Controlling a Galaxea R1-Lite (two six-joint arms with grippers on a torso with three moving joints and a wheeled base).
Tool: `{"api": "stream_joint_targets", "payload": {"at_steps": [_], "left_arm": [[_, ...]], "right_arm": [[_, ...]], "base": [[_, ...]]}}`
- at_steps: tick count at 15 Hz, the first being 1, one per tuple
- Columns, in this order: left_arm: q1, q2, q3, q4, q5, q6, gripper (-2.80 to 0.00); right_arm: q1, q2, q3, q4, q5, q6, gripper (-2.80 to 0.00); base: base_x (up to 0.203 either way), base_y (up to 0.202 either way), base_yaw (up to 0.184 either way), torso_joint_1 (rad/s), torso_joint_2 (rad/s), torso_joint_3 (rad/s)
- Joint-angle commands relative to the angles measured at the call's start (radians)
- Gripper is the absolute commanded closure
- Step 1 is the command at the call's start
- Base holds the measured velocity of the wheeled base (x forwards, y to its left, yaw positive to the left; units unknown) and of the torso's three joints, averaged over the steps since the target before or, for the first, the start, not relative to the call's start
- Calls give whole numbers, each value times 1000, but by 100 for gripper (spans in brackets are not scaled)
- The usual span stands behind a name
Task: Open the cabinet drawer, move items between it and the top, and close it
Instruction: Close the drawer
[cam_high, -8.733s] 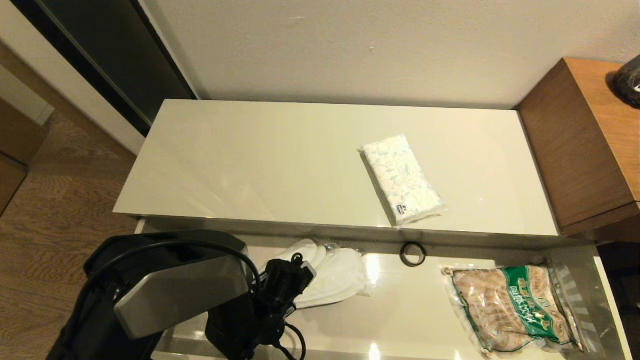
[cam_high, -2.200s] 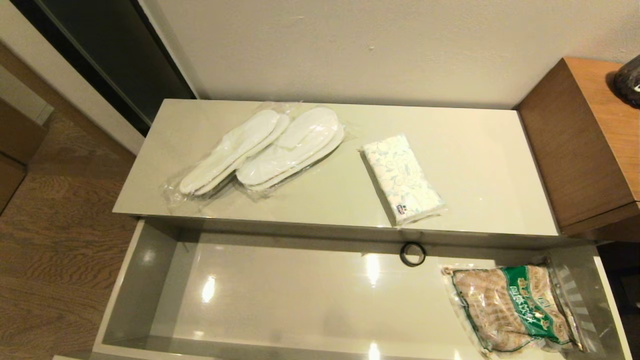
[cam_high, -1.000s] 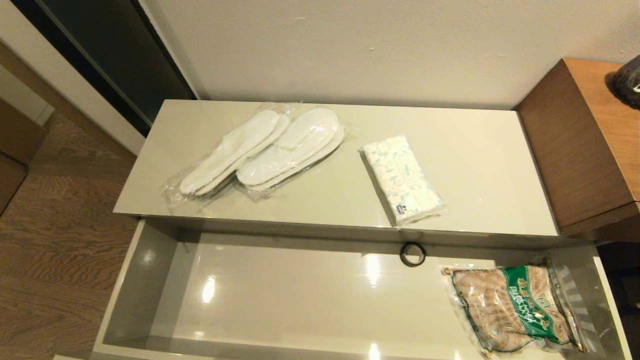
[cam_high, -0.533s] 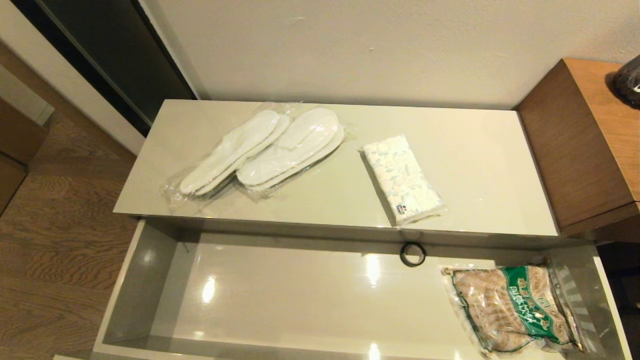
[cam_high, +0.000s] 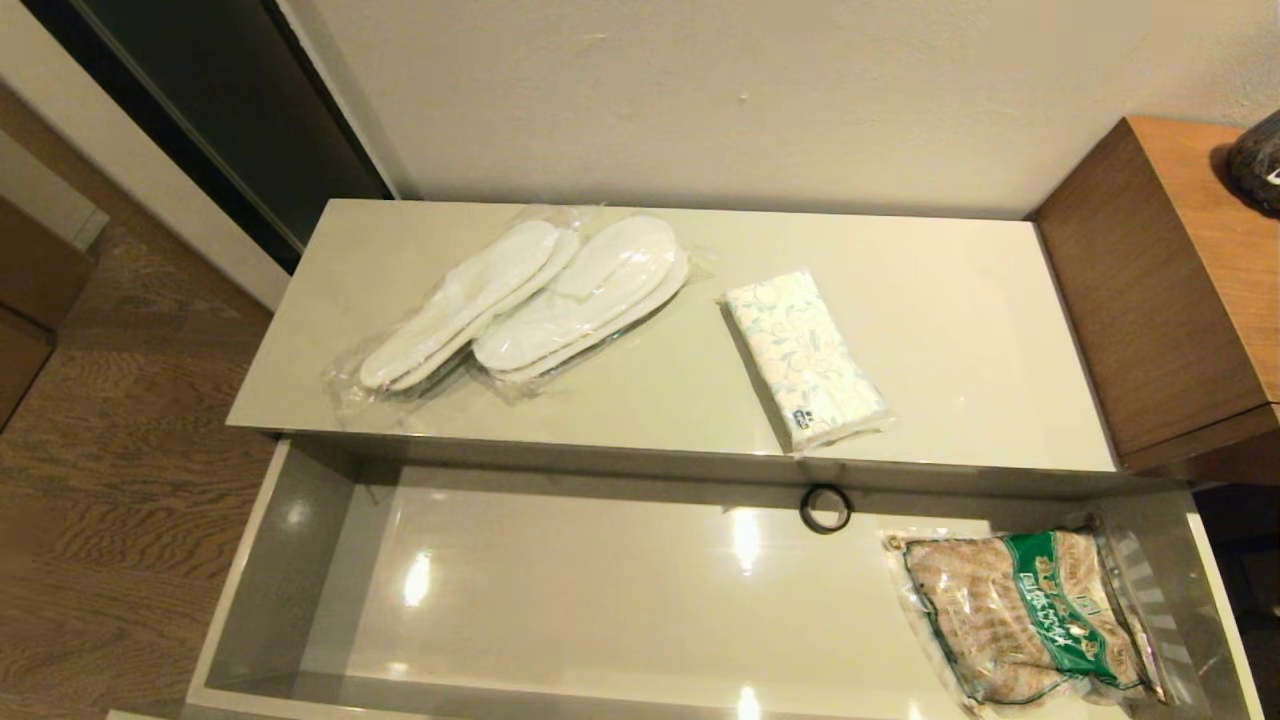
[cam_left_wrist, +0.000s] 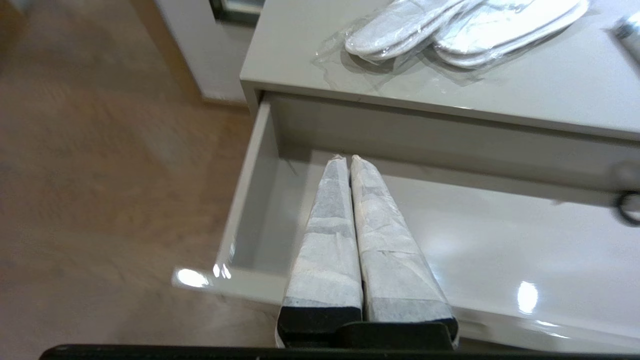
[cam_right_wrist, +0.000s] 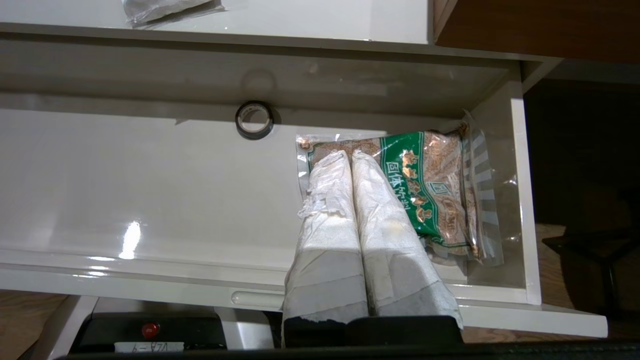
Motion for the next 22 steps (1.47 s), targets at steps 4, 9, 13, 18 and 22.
{"api": "stream_joint_targets", "payload": {"at_steps": [4,9,13,18,22], "left_arm": [[0,3,87,-25,-24,3,0],[0,3,89,57,-56,-64,0],[0,3,89,56,-56,-64,0],[0,3,89,57,-56,-64,0],[0,1,89,55,-56,-64,0]], "right_arm": [[0,1,2,0,1,0,0],[0,1,2,0,1,0,0],[0,1,2,0,1,0,0],[0,1,3,0,2,-4,0],[0,1,-3,16,4,-32,0]], "base": [[0,0,0,0,0,0],[0,0,0,0,0,0],[0,0,0,0,0,0],[0,0,0,0,0,0],[0,0,0,0,0,0]]}}
